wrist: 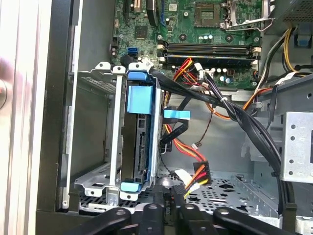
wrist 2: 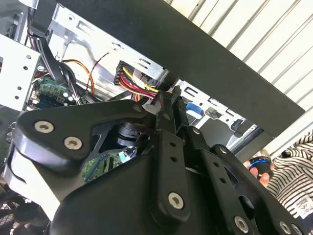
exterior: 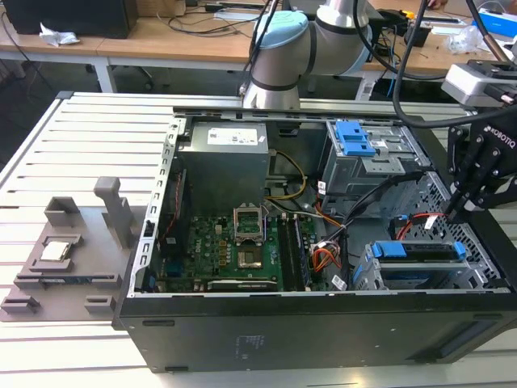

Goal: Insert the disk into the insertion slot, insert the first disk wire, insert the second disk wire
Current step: 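Insert the first disk wire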

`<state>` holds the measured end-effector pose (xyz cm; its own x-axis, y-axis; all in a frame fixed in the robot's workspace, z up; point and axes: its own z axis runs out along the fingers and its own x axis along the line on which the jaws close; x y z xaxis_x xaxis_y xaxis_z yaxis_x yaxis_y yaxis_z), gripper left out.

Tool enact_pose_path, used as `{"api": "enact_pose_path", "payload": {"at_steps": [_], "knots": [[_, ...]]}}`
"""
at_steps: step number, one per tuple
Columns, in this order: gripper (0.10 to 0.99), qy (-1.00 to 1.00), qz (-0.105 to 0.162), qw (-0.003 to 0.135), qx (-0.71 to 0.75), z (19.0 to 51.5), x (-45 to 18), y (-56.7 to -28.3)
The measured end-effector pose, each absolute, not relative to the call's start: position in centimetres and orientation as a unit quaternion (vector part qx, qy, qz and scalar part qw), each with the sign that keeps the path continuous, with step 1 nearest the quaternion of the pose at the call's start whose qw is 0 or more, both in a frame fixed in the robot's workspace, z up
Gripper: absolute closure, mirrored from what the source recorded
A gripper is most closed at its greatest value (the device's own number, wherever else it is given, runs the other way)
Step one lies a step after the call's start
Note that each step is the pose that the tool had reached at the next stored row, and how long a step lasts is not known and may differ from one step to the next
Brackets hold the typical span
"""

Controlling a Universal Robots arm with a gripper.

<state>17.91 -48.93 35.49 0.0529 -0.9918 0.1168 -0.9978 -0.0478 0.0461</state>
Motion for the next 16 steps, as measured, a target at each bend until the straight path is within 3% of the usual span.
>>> {"api": "enact_pose_path", "payload": {"at_steps": [1,13,16], "knots": [[0.918,-0.688,0.026,0.057,0.723,35.49,17.91,-48.93],[0.918,-0.687,0.026,0.057,0.724,36.16,17.9,-48.93],[0.918,-0.688,0.016,0.046,0.724,36.16,17.32,-49.02]]}}
